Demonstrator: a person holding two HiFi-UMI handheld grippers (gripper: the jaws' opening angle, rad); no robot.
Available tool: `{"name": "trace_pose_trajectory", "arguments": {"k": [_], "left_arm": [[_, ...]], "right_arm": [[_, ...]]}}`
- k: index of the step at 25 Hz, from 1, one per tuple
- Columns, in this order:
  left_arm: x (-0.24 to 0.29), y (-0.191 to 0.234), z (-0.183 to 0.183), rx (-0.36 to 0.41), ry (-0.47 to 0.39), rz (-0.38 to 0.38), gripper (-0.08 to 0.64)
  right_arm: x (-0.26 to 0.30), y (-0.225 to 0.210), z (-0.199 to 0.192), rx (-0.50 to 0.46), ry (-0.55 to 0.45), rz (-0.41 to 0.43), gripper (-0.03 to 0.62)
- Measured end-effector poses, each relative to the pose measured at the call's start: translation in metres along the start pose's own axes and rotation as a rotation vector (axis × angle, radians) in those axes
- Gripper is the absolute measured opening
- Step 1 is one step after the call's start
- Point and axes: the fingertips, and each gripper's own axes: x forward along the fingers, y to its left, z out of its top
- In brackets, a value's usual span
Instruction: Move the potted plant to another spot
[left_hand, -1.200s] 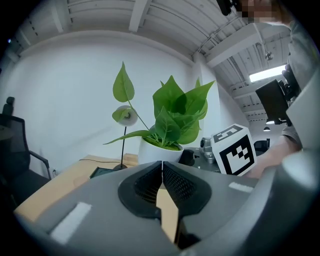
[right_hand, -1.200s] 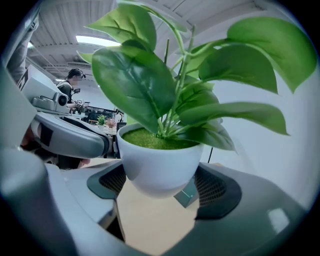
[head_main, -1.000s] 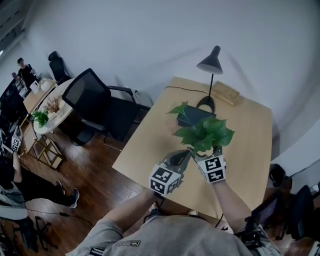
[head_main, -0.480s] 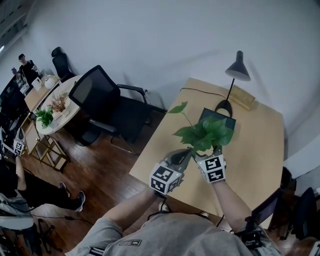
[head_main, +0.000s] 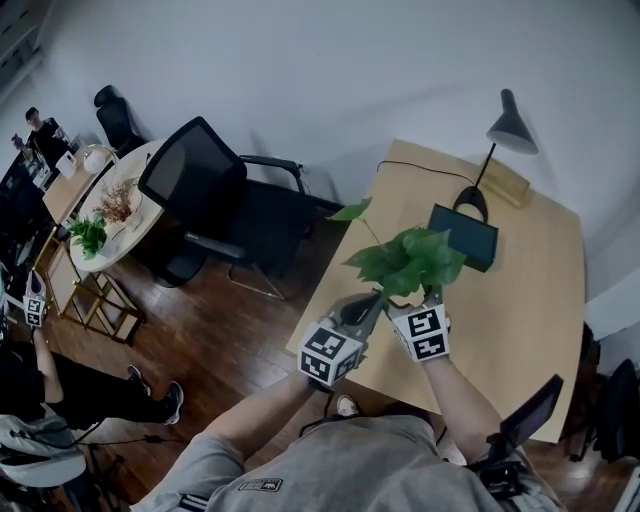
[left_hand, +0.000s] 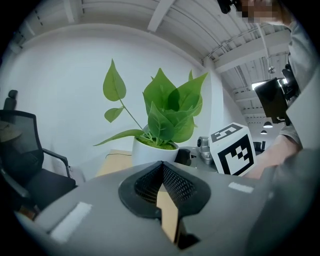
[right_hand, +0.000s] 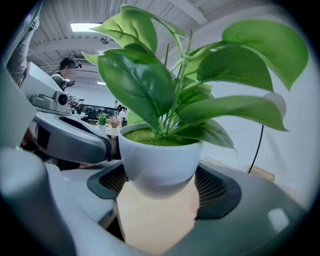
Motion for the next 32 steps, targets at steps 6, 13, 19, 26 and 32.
{"name": "trace_pose_trajectory", "arguments": {"k": [6, 13, 19, 26, 32], "left_arm": [[-0.007, 0.023, -0.021, -0.054, 0.051, 0.035, 0.0], [0.002, 0.054, -0.054, -0.1, 0.139, 0.078, 0.0], [0.023, 0.079, -0.085, -0.135, 0.211, 0.105, 0.0], [0.043, 0.097, -0.121, -0.188, 0.274, 0.129, 0.0], [0.044, 0.105, -0.135, -0.219, 0.299, 0.144, 0.0]], "right_arm": [[0.026, 0.02, -0.018, 0.031, 0.041, 0.047, 0.437], [0.064, 0.031, -0.052, 0.071, 0.097, 0.106, 0.437], [0.097, 0.031, -0.086, 0.089, 0.149, 0.144, 0.437], [0.128, 0.028, -0.133, 0.103, 0.223, 0.18, 0.436], [0.141, 0.031, -0.153, 0.125, 0.254, 0.199, 0.436]]}}
